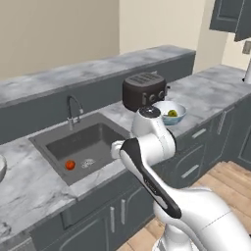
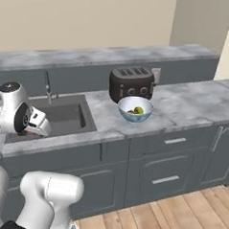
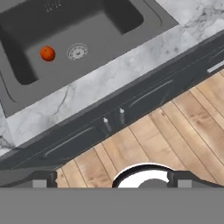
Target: Pick the pears from the cabinet and place them in one bowl. Pick the apple from the sink and place it in the other bowl.
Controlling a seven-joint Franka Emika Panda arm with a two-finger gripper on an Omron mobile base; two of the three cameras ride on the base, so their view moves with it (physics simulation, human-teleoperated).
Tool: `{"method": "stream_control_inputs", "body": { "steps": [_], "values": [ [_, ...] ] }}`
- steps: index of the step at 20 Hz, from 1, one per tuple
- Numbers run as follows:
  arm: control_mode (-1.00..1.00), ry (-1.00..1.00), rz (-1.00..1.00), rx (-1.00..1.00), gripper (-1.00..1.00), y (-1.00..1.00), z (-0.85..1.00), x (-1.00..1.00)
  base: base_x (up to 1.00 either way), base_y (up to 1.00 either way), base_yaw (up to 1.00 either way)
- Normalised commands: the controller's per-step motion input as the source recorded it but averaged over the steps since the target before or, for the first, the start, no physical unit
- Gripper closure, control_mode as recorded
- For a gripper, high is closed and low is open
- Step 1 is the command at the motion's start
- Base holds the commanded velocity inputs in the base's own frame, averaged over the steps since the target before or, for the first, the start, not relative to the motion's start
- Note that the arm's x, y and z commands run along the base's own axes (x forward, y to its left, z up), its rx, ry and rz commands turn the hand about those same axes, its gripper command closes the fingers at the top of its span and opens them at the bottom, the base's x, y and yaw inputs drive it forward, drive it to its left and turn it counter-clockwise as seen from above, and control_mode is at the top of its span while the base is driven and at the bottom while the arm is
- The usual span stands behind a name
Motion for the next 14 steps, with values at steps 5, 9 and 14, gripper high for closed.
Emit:
{"method": "stream_control_inputs", "body": {
  "steps": [5, 9, 14],
  "values": [
    [1.0, 0.0, 0.0, 0.0, -1.0, 0.0, 0.0, 0.0, -0.22, 0.3, 0.33],
    [1.0, 0.0, 0.0, 0.0, -1.0, 0.0, 0.0, 0.0, -0.16, 0.39, 0.16],
    [1.0, 0.0, 0.0, 0.0, -1.0, 0.0, 0.0, 0.0, -0.12, 0.45, 0.15]
  ]
}}
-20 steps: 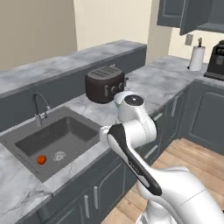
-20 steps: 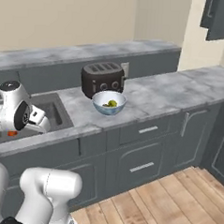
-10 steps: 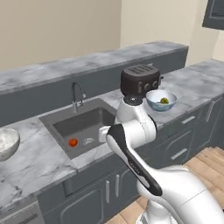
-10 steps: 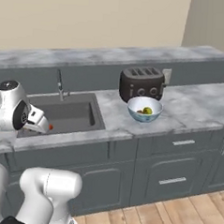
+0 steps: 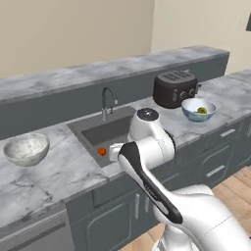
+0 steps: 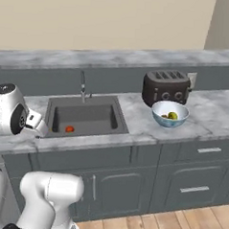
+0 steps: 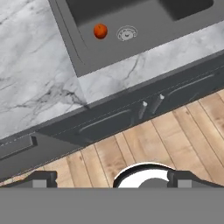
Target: Pick the pears from the cabinet and place them in one bowl. Pick the apple from the sink and place it in the other bowl.
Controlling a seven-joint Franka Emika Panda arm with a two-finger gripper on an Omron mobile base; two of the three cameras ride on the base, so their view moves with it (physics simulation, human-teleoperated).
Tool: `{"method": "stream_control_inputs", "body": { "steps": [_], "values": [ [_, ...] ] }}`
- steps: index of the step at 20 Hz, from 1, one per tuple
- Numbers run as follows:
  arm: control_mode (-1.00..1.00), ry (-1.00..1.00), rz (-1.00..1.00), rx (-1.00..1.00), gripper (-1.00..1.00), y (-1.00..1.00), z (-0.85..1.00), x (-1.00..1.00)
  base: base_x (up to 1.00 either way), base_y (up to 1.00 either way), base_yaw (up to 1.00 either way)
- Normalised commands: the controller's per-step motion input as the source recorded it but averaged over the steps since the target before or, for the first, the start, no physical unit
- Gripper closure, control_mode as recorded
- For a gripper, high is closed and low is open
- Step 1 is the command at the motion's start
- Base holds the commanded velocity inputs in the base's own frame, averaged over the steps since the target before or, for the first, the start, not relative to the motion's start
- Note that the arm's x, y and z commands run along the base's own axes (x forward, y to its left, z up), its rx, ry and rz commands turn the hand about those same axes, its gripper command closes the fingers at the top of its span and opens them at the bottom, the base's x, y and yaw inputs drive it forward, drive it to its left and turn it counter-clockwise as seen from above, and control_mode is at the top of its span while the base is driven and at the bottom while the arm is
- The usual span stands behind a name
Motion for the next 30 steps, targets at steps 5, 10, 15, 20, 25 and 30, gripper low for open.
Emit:
{"method": "stream_control_inputs", "body": {
  "steps": [5, 10, 15, 20, 25, 30],
  "values": [
    [1.0, 0.0, 0.0, 0.0, -1.0, 0.0, 0.0, 0.0, -0.03, 0.44, 0.41],
    [1.0, 0.0, 0.0, 0.0, -1.0, 0.0, 0.0, 0.0, 0.01, 0.39, 0.47],
    [1.0, 0.0, 0.0, 0.0, -1.0, 0.0, 0.0, 0.0, 0.12, 0.19, 0.28],
    [1.0, 0.0, 0.0, 0.0, -1.0, 0.0, 0.0, 0.0, 0.28, 0.13, 0.14],
    [1.0, 0.0, 0.0, 0.0, -1.0, 0.0, 0.0, 0.0, 0.34, 0.13, 0.05],
    [1.0, 0.0, 0.0, 0.0, -1.0, 0.0, 0.0, 0.0, 0.32, 0.2, -0.01]
  ]
}}
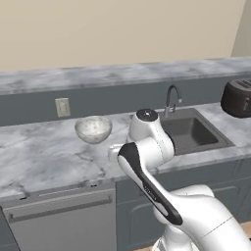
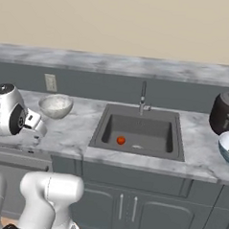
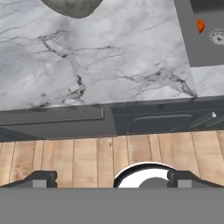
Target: Pick the pears from the cabinet and place them in one bowl. Pick the apple from the sink and place it in the other bowl.
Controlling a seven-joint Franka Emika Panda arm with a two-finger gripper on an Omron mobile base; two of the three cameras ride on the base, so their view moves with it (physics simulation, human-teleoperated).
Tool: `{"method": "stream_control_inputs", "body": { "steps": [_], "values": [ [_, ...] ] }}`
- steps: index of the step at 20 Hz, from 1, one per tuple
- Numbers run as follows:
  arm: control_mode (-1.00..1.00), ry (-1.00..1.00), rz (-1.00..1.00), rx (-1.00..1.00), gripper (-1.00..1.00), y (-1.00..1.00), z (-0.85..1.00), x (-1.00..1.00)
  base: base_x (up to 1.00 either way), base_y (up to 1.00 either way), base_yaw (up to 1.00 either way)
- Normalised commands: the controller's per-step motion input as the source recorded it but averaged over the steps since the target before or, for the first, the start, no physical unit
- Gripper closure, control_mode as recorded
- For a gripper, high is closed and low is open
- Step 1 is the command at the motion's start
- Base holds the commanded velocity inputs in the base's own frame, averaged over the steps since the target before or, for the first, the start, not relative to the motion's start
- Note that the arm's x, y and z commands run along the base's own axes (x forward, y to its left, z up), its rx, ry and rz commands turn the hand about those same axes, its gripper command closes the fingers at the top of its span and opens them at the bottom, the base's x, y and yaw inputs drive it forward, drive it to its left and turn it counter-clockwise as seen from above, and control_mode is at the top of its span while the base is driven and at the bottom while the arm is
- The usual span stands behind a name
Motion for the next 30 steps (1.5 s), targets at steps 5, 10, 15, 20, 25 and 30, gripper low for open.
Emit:
{"method": "stream_control_inputs", "body": {
  "steps": [5, 10, 15, 20, 25, 30],
  "values": [
    [1.0, 0.0, 0.0, 0.0, -1.0, 0.0, 0.0, 0.0, 0.25, 0.34, -0.04],
    [1.0, 0.0, 0.0, 0.0, -1.0, 0.0, 0.0, 0.0, 0.35, 0.36, -0.08],
    [1.0, 0.0, 0.0, 0.0, -1.0, 0.0, 0.0, 0.0, 0.39, 0.2, -0.01],
    [1.0, 0.0, 0.0, 0.0, -1.0, 0.0, 0.0, 0.0, 0.4, 0.19, 0.0],
    [1.0, 0.0, 0.0, 0.0, -1.0, 0.0, 0.0, 0.0, 0.38, 0.16, -0.01],
    [1.0, 0.0, 0.0, 0.0, -1.0, 0.0, 0.0, 0.0, 0.35, 0.14, -0.02]
  ]
}}
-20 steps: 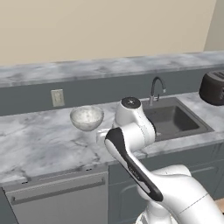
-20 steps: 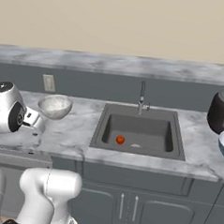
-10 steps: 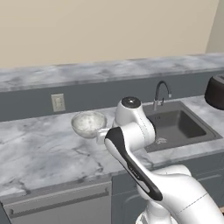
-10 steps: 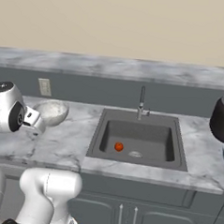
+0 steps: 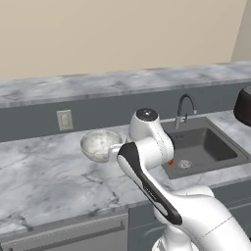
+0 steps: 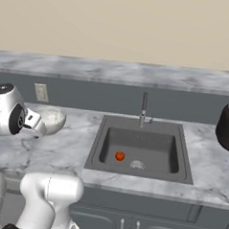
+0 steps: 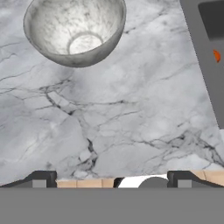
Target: Pick the pears from the cabinet and place them in one bowl. Pick the apple from the sink and place it in the other bowl.
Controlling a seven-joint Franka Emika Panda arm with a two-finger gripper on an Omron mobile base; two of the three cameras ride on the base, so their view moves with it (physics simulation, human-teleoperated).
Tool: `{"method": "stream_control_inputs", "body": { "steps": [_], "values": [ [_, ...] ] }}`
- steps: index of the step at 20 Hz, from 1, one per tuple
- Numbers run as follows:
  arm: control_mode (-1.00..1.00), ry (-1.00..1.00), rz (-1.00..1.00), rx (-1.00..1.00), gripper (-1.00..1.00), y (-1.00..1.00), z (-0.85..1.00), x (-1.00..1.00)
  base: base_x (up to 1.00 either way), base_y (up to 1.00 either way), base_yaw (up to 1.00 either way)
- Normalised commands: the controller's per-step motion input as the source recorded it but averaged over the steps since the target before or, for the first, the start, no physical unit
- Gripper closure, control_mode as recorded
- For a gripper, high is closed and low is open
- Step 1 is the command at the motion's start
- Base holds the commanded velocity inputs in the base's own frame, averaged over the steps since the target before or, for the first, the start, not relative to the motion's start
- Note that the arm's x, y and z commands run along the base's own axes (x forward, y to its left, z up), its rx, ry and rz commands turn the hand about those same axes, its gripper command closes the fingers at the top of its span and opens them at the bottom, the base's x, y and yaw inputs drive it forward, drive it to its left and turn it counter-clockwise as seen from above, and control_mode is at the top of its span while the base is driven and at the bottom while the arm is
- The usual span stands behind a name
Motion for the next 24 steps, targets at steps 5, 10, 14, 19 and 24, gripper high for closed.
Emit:
{"method": "stream_control_inputs", "body": {
  "steps": [5, 10, 14, 19, 24],
  "values": [
    [1.0, 0.0, 0.0, 0.0, -1.0, 0.0, 0.0, 0.0, 0.35, 0.14, -0.02],
    [1.0, 0.0, 0.0, 0.0, -1.0, 0.0, 0.0, 0.0, 0.35, 0.15, -0.01],
    [1.0, 0.0, 0.0, 0.0, -1.0, 0.0, 0.0, 0.0, 0.25, 0.11, -0.01],
    [1.0, 0.0, 0.0, 0.0, -1.0, 0.0, 0.0, 0.0, 0.0, 0.0, 0.0],
    [1.0, 0.0, 0.0, 0.0, -1.0, 0.0, 0.0, 0.0, 0.0, 0.0, 0.0]
  ]
}}
